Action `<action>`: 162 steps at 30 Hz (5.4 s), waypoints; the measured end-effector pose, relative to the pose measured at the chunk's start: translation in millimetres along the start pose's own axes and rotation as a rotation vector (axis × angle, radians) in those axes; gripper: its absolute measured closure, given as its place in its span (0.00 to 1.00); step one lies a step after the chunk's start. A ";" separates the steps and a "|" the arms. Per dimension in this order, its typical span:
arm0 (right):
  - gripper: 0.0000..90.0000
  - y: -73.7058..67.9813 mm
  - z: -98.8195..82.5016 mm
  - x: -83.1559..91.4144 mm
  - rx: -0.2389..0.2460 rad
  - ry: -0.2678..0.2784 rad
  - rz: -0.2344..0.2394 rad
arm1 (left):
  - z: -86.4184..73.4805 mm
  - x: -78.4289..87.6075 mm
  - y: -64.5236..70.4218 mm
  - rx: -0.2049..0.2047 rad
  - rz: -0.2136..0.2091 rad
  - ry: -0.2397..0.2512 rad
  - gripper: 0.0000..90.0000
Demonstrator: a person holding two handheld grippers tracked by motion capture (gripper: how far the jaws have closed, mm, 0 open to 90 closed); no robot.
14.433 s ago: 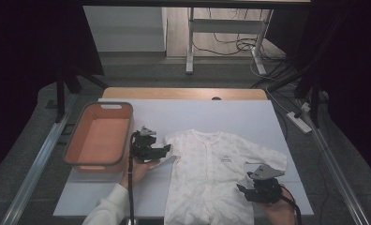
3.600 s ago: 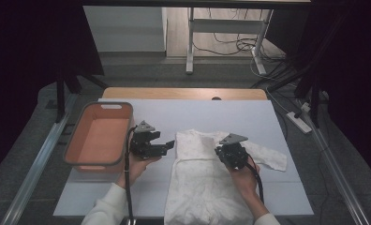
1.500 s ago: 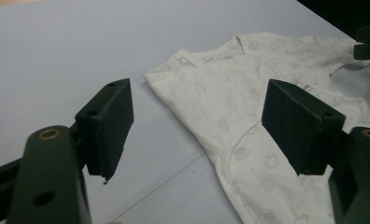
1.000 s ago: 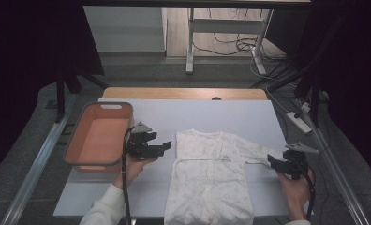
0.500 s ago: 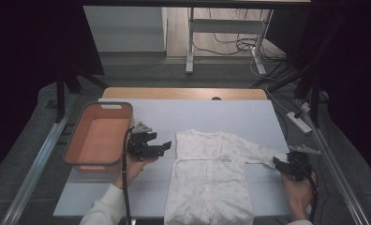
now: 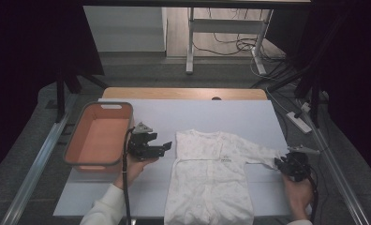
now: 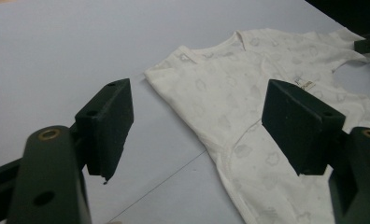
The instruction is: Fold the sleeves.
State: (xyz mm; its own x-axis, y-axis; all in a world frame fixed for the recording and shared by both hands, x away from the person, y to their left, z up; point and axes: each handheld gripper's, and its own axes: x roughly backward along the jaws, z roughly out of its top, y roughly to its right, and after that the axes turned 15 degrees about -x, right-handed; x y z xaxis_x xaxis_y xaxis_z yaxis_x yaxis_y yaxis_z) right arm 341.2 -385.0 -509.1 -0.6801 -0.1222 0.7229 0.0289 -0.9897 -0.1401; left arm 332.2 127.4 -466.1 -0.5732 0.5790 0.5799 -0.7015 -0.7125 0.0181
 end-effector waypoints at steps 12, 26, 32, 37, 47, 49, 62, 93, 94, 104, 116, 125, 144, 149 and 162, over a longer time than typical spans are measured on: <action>0.93 -13.0 7.8 11.9 0.004 0.049 0.069 | 0.3 0.2 0.1 -0.002 0.001 0.001 0.28; 0.93 -36.5 15.1 23.9 0.044 0.097 0.144 | 0.3 0.4 0.1 -0.003 0.002 -0.001 0.28; 0.92 -43.7 16.9 27.8 0.060 0.111 0.167 | 0.4 0.6 0.3 -0.003 0.002 0.000 0.28; 0.92 -53.6 18.3 30.8 0.079 0.118 0.192 | 0.4 0.6 0.2 -0.003 0.002 -0.001 0.28; 0.92 -72.3 21.6 38.8 0.121 0.139 0.243 | 0.5 0.3 0.5 -0.004 0.003 -0.005 0.28; 0.92 -76.1 21.7 39.6 0.127 0.139 0.253 | 0.5 0.0 0.7 -0.005 0.003 -0.006 0.28; 0.92 -103.2 22.5 44.8 0.180 0.149 0.311 | 0.5 -0.5 1.2 -0.006 0.003 -0.007 0.27; 0.92 -141.6 15.5 28.9 0.245 0.105 0.369 | -0.5 -3.1 1.6 -0.008 0.000 -0.015 0.27; 0.92 -142.3 15.3 28.5 0.246 0.104 0.370 | -0.6 -3.2 1.6 -0.007 0.000 -0.015 0.27; 0.92 -151.9 14.5 27.4 0.248 0.102 0.408 | -0.6 -3.2 1.3 -0.006 0.000 -0.015 0.27; 0.92 -171.2 14.8 24.5 0.278 0.093 0.443 | -0.4 -3.6 1.4 -0.009 0.000 -0.017 0.27; 0.92 -185.4 14.6 24.2 0.309 0.090 0.463 | -0.3 -2.9 1.3 -0.009 0.000 -0.016 0.27; 0.92 -205.9 19.5 10.7 0.343 0.074 0.469 | -1.8 -5.7 1.6 -0.011 -0.002 -0.027 0.27; 0.92 -208.2 21.9 4.6 0.343 0.072 0.467 | -2.8 -7.9 1.7 -0.011 -0.003 -0.035 0.27; 0.65 -220.2 21.3 -2.2 0.397 0.067 0.462 | -3.1 -8.2 2.6 -0.012 -0.002 -0.038 0.27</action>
State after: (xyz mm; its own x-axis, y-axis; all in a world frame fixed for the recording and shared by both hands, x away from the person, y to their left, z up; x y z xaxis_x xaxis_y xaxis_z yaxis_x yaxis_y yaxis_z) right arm 351.9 -168.4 -465.4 -0.5765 -0.5534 0.6011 0.5938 -0.7892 -0.1571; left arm 333.8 122.1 -473.4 -0.5555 0.5649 0.6102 -0.7079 -0.7062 0.0094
